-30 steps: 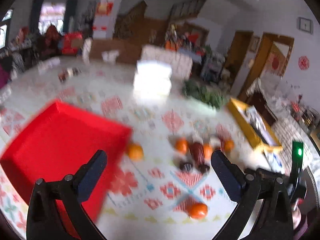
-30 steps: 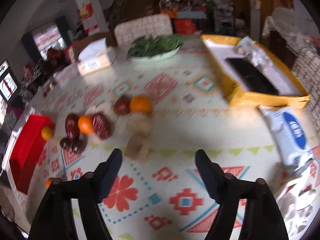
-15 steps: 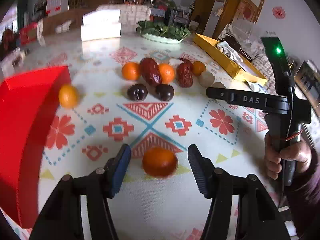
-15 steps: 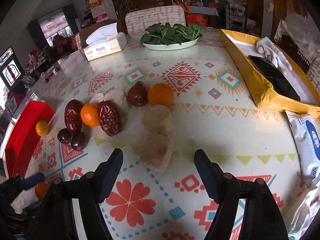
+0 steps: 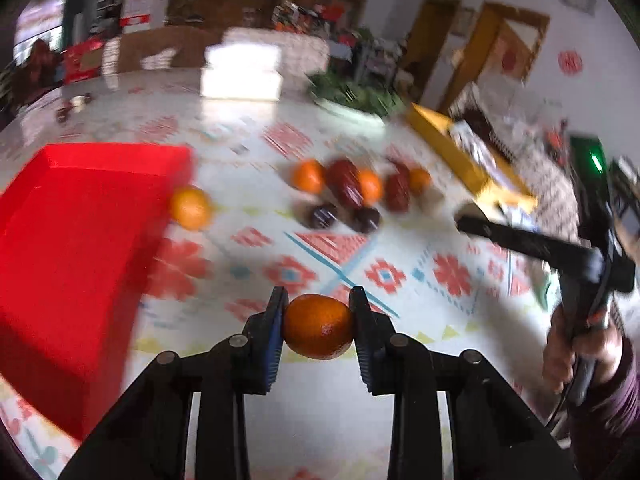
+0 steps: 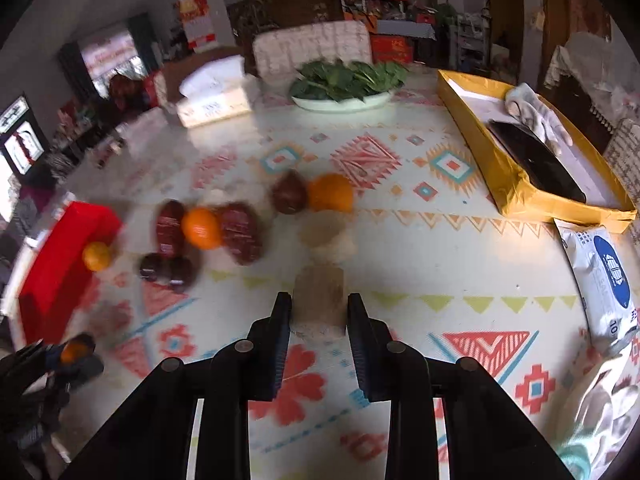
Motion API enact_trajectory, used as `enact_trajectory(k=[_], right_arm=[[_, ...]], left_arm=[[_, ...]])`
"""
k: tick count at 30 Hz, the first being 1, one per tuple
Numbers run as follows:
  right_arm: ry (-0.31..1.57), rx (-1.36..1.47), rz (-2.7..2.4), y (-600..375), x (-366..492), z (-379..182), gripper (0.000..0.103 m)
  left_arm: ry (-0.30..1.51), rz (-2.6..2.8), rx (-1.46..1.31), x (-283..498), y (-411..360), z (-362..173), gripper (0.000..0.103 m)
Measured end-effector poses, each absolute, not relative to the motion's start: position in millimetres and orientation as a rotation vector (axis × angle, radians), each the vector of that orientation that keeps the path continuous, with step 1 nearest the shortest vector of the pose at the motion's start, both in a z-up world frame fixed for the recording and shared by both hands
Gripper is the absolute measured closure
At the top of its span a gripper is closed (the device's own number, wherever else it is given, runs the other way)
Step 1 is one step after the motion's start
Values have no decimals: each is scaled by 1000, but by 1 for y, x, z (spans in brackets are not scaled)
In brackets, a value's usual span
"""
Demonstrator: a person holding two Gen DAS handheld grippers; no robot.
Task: Organize fruits
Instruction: 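Grasp a mandarin with the left tool while the right tool grasps a bun, then drop the mandarin into the red tray while the right tool drops the bun in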
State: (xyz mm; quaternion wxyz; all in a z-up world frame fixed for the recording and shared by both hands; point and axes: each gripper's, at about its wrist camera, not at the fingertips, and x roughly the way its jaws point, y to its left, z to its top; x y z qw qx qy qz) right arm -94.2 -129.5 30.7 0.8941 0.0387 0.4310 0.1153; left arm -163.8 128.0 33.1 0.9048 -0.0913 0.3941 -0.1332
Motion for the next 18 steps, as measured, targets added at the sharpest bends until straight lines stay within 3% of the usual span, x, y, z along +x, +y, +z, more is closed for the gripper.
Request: enact_trajectory(k=[11,18], right_arm=[[859,152,637,-17,-108,100,72],[966,115,857,104,-98,82,72]], left_arm=[[699,17,-383,-179,269,59,72],[736,119,-423,-175,319,43,72]])
